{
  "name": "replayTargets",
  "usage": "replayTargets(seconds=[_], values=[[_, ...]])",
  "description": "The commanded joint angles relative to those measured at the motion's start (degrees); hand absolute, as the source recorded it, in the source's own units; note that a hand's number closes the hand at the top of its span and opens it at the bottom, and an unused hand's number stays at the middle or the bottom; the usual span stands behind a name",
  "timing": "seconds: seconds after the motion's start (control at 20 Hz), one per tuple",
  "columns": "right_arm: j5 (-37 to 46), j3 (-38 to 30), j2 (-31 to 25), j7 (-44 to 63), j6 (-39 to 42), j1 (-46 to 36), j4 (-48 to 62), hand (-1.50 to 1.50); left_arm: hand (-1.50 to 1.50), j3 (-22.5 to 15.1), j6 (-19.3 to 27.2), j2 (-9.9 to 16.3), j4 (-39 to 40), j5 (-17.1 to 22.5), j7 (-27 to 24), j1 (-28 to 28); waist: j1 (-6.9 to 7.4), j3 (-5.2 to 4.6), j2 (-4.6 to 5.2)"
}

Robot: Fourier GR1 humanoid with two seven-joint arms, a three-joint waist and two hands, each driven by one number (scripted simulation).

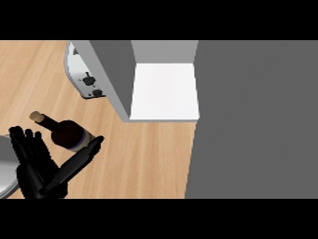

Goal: Pick up the wine, place it into the cabinet and close the cabinet

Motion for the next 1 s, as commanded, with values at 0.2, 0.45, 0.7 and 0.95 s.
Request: replayTargets(seconds=[0.2, 0.45, 0.7, 0.95], values=[[-2.7, 0.7, 0.5, 0.5, 0.9, 3.4, -5.9, -1.5, -1.5, 10.1, -12.3, -2.5, 12.8, 8.4, -12.2, -2.6, -0.12, 0.08, 0.09], [-1.4, 1.1, 0.1, 8.5, -2.3, -3.7, -8.8, -1.5, -1.5, 9.2, -11.6, -3.6, 21.4, 11.9, -19.1, -7.1, -0.28, 0.01, 0.09], [-3.4, 0.2, 0.5, 7.4, -1.0, 0.1, -10.4, -1.5, -1.5, 10.2, -14.6, -3.6, 21.2, 12.4, -19.5, -4.5, -0.14, 0.07, 0.02], [0.1, 1.8, 1.1, 8.7, -2.8, -6.2, -5.4, -1.5, -1.5, 12.4, -17.7, -3.7, 26.7, 14.8, -22.0, -7.1, 0.13, 0.06, 0.09]])
